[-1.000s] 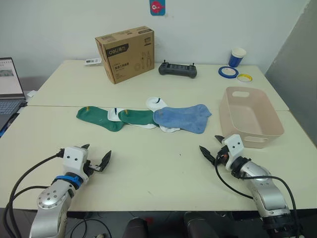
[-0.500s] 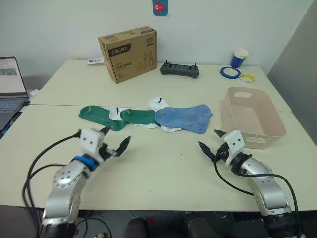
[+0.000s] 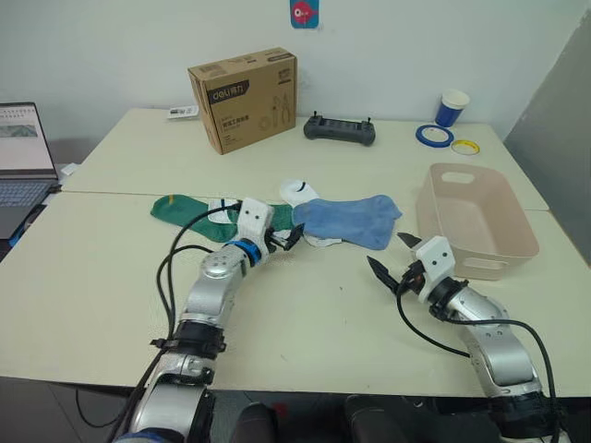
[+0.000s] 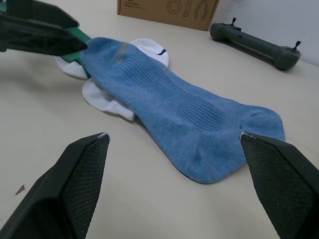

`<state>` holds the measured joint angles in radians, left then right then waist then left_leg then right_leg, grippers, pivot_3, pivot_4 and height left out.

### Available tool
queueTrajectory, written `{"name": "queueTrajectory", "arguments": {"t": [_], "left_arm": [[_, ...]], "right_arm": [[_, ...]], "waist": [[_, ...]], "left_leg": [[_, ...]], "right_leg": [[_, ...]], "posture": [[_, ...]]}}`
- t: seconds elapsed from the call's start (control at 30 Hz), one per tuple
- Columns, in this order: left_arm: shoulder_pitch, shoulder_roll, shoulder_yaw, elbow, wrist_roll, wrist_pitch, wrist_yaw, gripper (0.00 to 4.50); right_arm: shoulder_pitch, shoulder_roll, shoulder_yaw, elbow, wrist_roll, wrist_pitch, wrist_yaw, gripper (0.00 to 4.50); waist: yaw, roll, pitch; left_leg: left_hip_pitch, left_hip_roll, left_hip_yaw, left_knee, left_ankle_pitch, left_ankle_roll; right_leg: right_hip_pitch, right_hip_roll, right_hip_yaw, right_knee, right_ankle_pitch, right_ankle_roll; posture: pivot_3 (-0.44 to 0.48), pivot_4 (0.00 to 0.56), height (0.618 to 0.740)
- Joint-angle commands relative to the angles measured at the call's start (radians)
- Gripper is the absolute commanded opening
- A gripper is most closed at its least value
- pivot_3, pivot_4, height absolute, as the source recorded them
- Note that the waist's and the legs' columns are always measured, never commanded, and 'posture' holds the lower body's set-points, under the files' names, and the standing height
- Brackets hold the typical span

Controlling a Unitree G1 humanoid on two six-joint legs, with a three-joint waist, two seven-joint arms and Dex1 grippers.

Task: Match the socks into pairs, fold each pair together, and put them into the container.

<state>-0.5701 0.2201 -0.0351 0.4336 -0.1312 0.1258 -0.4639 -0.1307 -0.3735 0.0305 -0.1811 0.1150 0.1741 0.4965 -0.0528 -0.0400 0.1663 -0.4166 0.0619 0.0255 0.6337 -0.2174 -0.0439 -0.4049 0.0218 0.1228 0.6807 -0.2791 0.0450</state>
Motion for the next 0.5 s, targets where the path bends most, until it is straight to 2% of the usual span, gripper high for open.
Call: {"name": "queueTrajectory", "arguments": {"t": [0.03, 0.07, 0.1, 0.13, 0.5], "left_arm": [[-0.052, -0.019, 0.003, 0.061, 0.016, -0.063, 0.008, 4.50], [-0.058, -0.022, 0.004, 0.072, 0.016, -0.065, 0.006, 4.50], [-0.064, -0.025, 0.001, 0.087, 0.020, -0.066, 0.000, 4.12], [-0.067, -0.026, -0.001, 0.097, 0.023, -0.066, -0.005, 3.95], [-0.088, -0.049, 0.009, 0.108, 0.017, -0.103, -0.013, 0.42]], "right_arm": [[0.007, -0.003, -0.010, -0.067, 0.000, -0.008, -0.013, 4.48], [0.009, -0.003, -0.011, -0.070, -0.001, -0.006, -0.014, 4.48], [0.014, -0.003, -0.013, -0.075, -0.002, -0.004, -0.017, 4.50], [0.018, -0.002, -0.013, -0.081, -0.003, -0.002, -0.019, 4.50], [0.036, 0.008, -0.007, -0.087, -0.010, 0.000, -0.035, 4.50]], "waist": [[0.001, 0.000, 0.000], [0.001, 0.000, 0.000], [0.001, 0.000, 0.000], [0.001, 0.000, 0.000], [0.003, 0.000, 0.000]], "left_leg": [[0.000, 0.000, 0.000, 0.000, 0.000, 0.000], [0.000, 0.000, 0.000, 0.000, 0.000, 0.000], [0.000, 0.000, 0.000, 0.000, 0.000, 0.000], [0.000, 0.000, 0.000, 0.000, 0.000, 0.000], [0.000, 0.000, 0.000, 0.000, 0.000, 0.000]], "right_leg": [[0.000, 0.000, 0.000, 0.000, 0.000, 0.000], [0.000, 0.000, 0.000, 0.000, 0.000, 0.000], [0.000, 0.000, -0.001, 0.000, 0.000, 0.000], [0.000, 0.000, -0.001, 0.000, 0.000, 0.000], [0.000, 0.000, 0.000, 0.000, 0.000, 0.000]], "posture": [[0.000, 0.150, 0.740], [0.000, 0.150, 0.740], [0.000, 0.150, 0.740], [0.000, 0.150, 0.740], [0.000, 0.150, 0.740]]}}
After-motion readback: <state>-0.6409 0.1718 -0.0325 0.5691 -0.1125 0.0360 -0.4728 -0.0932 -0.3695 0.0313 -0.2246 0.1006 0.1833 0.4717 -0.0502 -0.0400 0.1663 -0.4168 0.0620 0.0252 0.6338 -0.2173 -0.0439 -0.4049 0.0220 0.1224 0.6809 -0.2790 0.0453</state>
